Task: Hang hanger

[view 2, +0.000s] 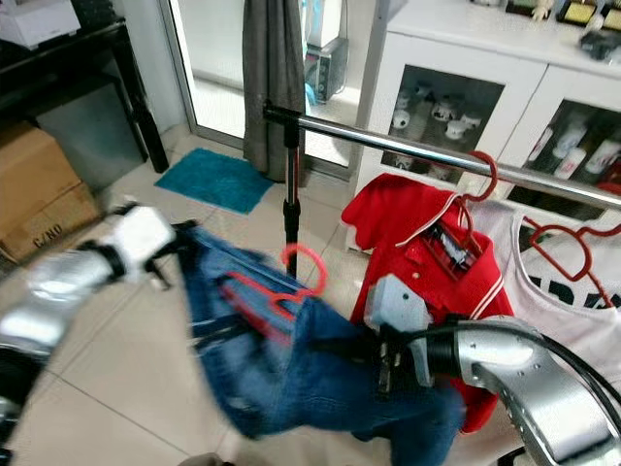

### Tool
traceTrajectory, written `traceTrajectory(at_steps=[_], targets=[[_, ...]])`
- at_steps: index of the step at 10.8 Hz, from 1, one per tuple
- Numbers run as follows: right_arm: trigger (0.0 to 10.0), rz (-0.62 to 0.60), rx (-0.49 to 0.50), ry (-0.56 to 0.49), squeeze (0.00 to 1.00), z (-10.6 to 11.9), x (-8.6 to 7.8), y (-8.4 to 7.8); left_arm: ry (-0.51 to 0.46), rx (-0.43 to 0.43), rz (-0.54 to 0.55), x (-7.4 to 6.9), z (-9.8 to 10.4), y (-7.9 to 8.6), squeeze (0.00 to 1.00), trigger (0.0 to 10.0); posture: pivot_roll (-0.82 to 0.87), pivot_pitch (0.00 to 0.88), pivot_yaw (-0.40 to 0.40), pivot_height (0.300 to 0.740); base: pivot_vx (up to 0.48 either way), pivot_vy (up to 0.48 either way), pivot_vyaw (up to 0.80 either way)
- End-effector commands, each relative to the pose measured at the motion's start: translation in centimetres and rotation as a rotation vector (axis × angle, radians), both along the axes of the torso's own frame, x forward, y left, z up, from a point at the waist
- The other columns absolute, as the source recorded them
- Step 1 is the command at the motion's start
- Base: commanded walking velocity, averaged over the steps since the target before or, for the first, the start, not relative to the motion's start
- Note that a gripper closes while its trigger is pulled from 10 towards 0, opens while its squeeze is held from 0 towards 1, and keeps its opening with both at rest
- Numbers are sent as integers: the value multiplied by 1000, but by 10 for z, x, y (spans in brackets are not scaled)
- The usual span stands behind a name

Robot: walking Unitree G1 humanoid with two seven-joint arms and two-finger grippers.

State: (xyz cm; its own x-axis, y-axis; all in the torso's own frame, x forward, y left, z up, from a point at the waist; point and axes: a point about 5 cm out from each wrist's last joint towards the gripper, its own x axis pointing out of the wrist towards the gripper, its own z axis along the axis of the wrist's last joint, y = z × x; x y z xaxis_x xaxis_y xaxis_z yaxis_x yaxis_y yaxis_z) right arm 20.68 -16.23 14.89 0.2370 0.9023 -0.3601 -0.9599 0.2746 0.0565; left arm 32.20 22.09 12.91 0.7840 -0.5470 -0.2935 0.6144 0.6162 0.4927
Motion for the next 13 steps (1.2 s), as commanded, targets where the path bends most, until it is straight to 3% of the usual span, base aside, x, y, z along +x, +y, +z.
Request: traceTrajectory(at_steps=[1, 2, 3, 4, 5, 6, 7, 8, 10, 12, 13], targets=[[0, 32, 30, 6, 0, 8, -3, -7, 20, -12, 228, -1, 7, 52, 0, 0, -26, 0, -26, 740, 0, 0, 0], [0, 96, 99, 53, 0, 13, -7, -3, 32, 7, 310, -2, 12, 79, 0, 0, -17, 0, -22, 740, 0, 0, 0], [0, 79, -20, 39, 0, 2, -4, -6, 4, 49, 327, 0, 24, 88, 0, 0, -16, 0, -15, 740, 0, 0, 0], [0, 54, -74, 29, 0, -4, 0, -9, -10, 53, 321, 1, 29, 88, 0, 0, -15, 0, -12, 740, 0, 0, 0], [0, -43, -296, -10, 0, -24, 11, -19, -61, 157, 267, 6, 44, 85, 0, 0, -9, 0, -3, 740, 0, 0, 0], [0, -206, -425, -46, 0, -35, 29, -27, -104, 155, 188, 12, 58, 70, 0, 0, -7, 0, 7, 740, 0, 0, 0], [0, -279, -416, -34, 0, -37, 36, -25, -122, 131, 124, 14, 65, 56, 0, 0, -4, 0, 11, 740, 0, 0, 0], [0, -361, -425, -22, 0, -42, 45, -15, -86, 59, -62, 10, 64, 9, 0, 0, 3, 0, 23, 740, 0, 0, 0], [0, -385, -433, 22, 0, -47, 47, -4, -11, 62, -204, -3, 44, -31, 0, 0, 1, 0, 23, 740, 0, 0, 0], [0, -365, -468, 48, 0, -52, 48, 6, 50, 48, -270, -14, 27, -60, 0, 0, 0, 0, 10, 740, 0, 0, 0], [0, -378, -446, 58, 0, -49, 50, 9, 71, 53, -267, -18, 23, -63, 0, 0, -6, 0, 9, 740, 0, 0, 0]])
